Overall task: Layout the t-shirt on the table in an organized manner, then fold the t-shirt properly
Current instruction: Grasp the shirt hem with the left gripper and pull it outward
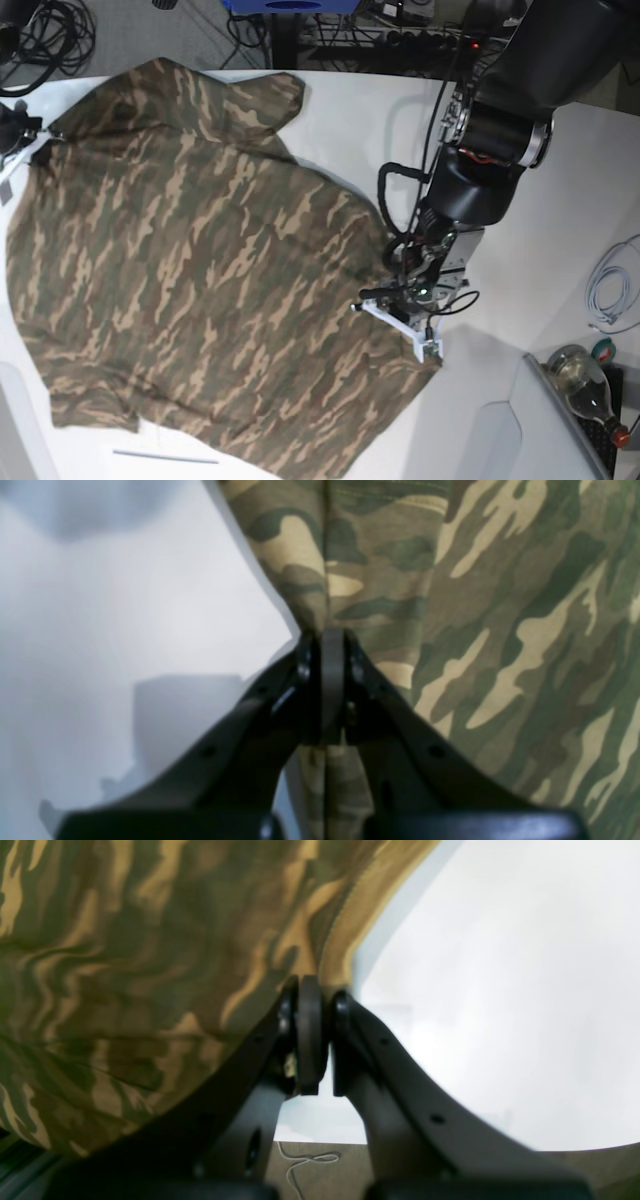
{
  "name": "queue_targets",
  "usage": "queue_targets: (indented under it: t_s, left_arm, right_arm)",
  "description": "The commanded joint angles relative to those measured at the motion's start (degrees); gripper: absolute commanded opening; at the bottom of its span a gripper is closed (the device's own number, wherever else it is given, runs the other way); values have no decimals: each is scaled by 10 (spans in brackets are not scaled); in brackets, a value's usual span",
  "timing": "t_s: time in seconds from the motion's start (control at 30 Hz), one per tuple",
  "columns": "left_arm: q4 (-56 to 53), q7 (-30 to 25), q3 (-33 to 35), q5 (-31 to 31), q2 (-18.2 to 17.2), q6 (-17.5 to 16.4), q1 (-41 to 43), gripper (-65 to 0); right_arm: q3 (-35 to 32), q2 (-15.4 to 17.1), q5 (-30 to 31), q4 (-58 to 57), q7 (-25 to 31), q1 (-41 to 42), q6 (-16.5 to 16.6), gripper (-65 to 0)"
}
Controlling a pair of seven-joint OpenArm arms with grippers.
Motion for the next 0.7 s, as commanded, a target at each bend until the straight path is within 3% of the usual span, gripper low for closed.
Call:
queue_targets:
  t_s: [0.0, 0.1, 0.37, 0.5, 0.6, 0.67]
  left_arm:
    - [19, 15, -2, 2, -9, 10, 6, -650]
    - [103, 61, -2, 1, -17, 17, 65, -650]
    - [395, 114, -2, 1, -47, 153, 227, -650]
    - [466, 178, -37, 1, -49, 192, 257, -650]
    - [535, 229, -96, 1, -47, 198, 287, -527]
    - [587, 249, -121, 1, -46, 198, 304, -500]
  right_arm:
    - [3, 19, 4, 6, 11, 11, 2, -650]
    - [2, 30, 4, -7, 11, 26, 2, -650]
    - [2, 58, 3, -66, 8, 78, -2, -650]
    - [2, 57, 3, -64, 7, 75, -2, -650]
    - [2, 57, 3, -67, 7, 67, -2, -650]
    - [2, 57, 3, -67, 7, 63, -2, -650]
